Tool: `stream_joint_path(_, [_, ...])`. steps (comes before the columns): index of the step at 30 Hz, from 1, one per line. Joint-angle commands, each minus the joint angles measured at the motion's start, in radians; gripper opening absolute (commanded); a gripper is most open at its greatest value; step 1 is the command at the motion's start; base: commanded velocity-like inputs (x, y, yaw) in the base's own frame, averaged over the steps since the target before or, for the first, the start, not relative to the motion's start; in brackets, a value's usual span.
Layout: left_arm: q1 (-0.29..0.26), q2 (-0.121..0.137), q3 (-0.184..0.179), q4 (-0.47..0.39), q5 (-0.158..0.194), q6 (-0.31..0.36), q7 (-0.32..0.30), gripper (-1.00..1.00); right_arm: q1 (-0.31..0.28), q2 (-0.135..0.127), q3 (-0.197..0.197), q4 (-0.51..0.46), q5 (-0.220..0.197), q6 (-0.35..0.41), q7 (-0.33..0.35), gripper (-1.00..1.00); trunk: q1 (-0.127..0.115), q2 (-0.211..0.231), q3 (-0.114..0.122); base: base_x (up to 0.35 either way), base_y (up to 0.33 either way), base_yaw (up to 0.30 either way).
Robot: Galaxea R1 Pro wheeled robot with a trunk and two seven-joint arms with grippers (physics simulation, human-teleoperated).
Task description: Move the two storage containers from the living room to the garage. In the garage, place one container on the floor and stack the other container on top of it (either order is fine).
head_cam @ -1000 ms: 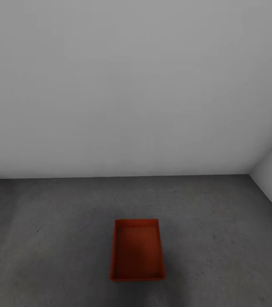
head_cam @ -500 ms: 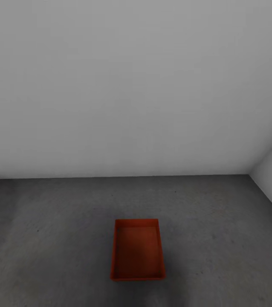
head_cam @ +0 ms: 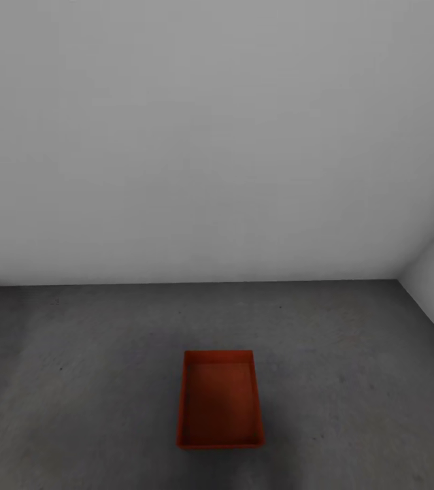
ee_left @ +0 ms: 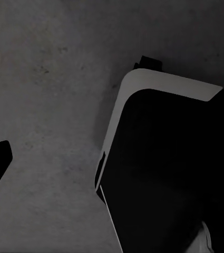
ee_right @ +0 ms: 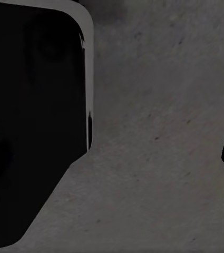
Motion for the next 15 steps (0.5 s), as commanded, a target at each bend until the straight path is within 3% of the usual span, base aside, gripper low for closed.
stream_joint_path(1, [0.004,0.0,-0.008,0.0,0.008,-0.001,0.002,1.0,-0.001,0.0,-0.002,0.003,0.005,-0.01,-0.003,1.0,0.001,-0.002,0.0,0.0,0.0,0.071])
stream_joint_path(15, [0.007,-0.002,-0.008,0.0,0.008,-0.006,0.004,1.0,-0.001,0.002,-0.002,0.003,0.004,-0.024,0.003,1.0,0.001,-0.002,0.012,0.0,0.0,0.004])
